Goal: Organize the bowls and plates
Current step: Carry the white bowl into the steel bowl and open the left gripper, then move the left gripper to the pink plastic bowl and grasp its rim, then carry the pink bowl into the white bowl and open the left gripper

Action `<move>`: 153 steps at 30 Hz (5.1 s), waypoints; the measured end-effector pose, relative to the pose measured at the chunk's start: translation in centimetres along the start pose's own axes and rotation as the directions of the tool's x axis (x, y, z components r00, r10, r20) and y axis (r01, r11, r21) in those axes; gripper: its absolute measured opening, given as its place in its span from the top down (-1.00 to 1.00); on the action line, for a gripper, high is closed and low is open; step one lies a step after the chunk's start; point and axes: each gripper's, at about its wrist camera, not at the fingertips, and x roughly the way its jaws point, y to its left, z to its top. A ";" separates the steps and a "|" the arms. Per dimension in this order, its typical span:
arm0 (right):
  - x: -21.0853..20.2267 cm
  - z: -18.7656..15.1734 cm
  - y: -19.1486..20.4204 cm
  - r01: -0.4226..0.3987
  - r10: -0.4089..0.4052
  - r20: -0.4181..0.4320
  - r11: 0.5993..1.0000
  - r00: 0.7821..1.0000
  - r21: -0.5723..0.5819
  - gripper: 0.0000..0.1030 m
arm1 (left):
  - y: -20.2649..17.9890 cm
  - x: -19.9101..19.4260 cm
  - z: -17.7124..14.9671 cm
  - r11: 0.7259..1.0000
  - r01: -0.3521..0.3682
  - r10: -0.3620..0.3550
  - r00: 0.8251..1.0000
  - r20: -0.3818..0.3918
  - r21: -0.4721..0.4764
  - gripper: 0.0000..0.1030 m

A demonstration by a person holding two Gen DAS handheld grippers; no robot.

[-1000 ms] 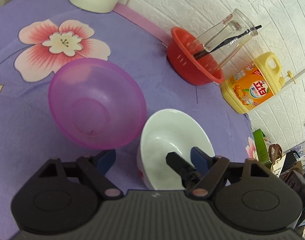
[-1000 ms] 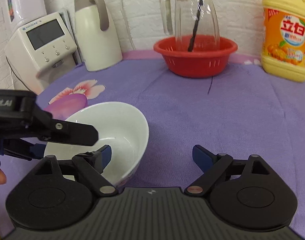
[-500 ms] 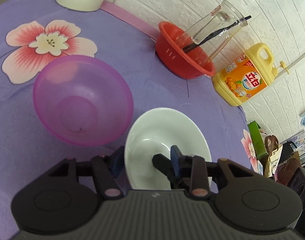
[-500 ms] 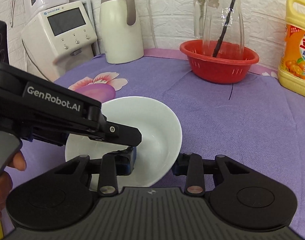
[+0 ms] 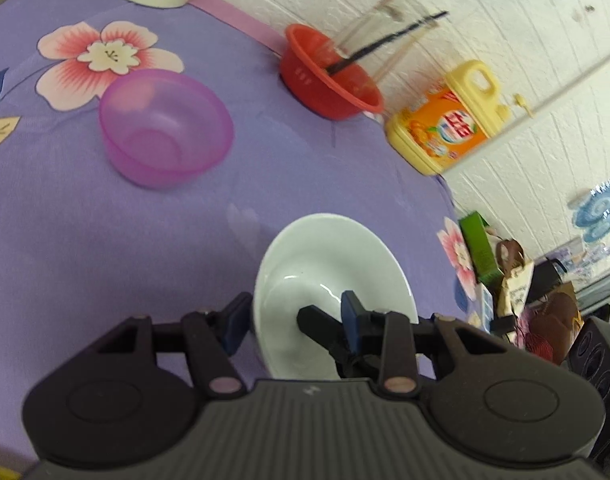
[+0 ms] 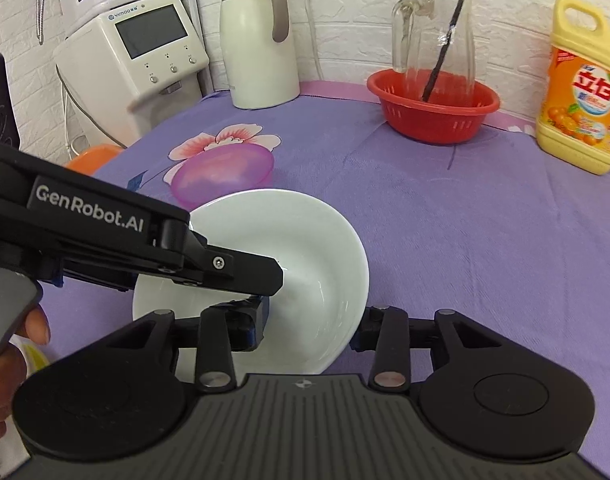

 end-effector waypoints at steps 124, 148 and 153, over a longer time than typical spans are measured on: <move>12.2 9.3 5.9 0.029 -0.018 -0.133 0.996 0.991 0.079 -0.32 | 10.4 0.3 10.9 0.986 -0.106 0.095 0.992 0.081 0.131 0.23; -11.2 -6.7 6.4 0.205 -0.196 -0.082 0.970 0.977 0.130 -0.58 | -4.9 -7.6 -11.5 0.952 0.088 -0.082 0.996 -0.035 0.292 0.23; -12.8 -9.5 7.0 0.206 -0.198 -0.074 0.971 0.977 0.124 -0.67 | -5.4 -7.9 -15.1 0.935 0.077 -0.058 0.996 -0.065 0.345 0.23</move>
